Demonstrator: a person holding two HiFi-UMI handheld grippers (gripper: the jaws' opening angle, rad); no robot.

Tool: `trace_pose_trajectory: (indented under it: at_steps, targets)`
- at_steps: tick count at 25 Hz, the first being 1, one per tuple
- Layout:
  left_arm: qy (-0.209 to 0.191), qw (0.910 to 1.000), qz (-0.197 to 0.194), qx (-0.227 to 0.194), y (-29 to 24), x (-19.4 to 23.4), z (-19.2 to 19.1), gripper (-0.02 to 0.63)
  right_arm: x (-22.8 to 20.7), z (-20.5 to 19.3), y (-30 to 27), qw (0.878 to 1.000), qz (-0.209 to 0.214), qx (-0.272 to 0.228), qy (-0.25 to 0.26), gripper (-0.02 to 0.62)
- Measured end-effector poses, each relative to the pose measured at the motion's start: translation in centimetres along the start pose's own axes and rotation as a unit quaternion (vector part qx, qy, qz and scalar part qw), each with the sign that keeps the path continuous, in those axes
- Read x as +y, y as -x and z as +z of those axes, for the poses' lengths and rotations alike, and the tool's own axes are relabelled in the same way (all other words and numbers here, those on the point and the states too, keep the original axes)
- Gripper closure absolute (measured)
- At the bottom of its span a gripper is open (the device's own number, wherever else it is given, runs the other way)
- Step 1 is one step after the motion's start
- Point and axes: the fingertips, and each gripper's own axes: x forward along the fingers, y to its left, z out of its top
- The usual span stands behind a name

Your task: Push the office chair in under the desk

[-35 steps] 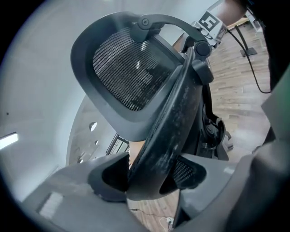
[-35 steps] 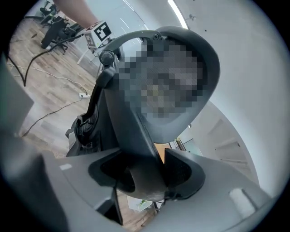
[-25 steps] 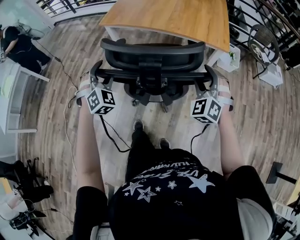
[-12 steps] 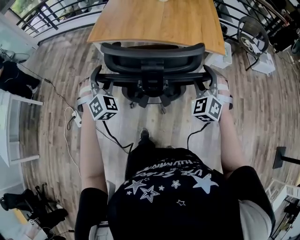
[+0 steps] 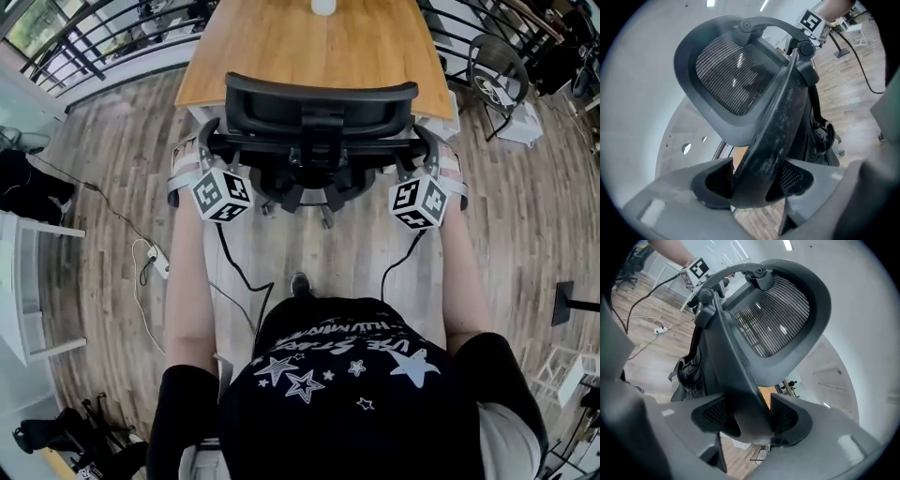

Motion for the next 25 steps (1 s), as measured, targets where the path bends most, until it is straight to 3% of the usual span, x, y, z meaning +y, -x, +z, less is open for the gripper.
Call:
trace_pose_trajectory:
  at_steps: [11,18,25]
  targets:
    - [-0.028,0.9983,-0.004,-0.051,-4.7,2.5,-0.7,0.322,-0.8,1.6,-3.2,0.998,-0.033,0.048,-0.024,0.325]
    - [-0.03,0.9981,-0.004,-0.054,-7.2,3.4,-0.4,0.322,-1.6,1.7,-5.3,0.998,-0.033,0.054,-0.026,0.325]
    - [-0.033,0.9981,-0.007,-0.051,-10.2,4.7,2.5,0.322,-5.1,0.2,-8.5,0.997,-0.038,0.066,-0.029,0.324]
